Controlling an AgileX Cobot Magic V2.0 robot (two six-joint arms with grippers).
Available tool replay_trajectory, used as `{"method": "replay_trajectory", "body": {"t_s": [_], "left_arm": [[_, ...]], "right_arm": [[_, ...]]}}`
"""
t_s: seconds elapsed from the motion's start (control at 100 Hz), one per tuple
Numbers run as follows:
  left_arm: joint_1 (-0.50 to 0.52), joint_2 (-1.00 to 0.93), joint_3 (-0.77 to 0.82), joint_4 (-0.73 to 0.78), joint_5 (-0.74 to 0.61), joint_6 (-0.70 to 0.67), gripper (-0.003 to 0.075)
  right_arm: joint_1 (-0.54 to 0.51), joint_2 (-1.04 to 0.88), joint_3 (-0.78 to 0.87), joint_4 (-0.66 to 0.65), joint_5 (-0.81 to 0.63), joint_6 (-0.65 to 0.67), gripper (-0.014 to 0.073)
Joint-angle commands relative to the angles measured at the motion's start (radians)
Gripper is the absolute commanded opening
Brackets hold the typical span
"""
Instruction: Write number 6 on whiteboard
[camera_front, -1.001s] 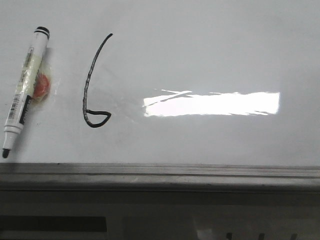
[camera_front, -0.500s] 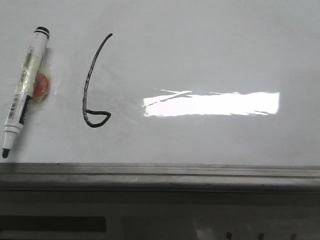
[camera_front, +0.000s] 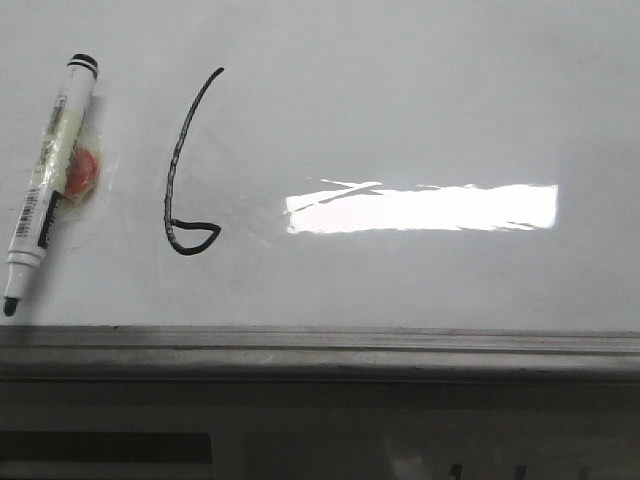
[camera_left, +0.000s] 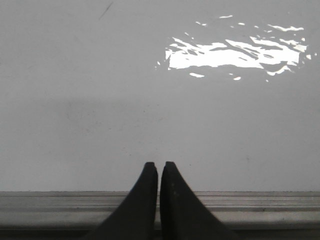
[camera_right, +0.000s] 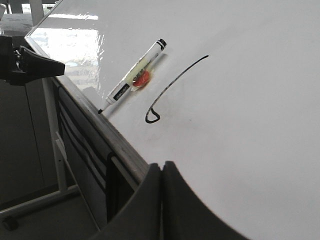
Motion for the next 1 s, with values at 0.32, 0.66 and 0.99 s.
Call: {"method": "replay_trajectory", "body": {"t_s": [0.32, 0.66, 0.99], "left_arm": [[0.002, -0.031, 0.023, 0.000, -0.063, -0.007, -0.0020], [0.002, -0.031, 0.023, 0.000, -0.063, -0.007, -0.0020], [0.002, -0.029, 0.023, -0.002, -0.065, -0.007, -0.0020]], "right_arm": [[-0.348, -0.122, 0.100, -0.106, -0.284, 0.100, -0.0064], [-0.723, -0.327, 0.134, -0.106, -0.037, 0.103, -0.0064], [-0.896, -0.457, 0.134, -0.108, 0.332, 0.140, -0.0064]]}}
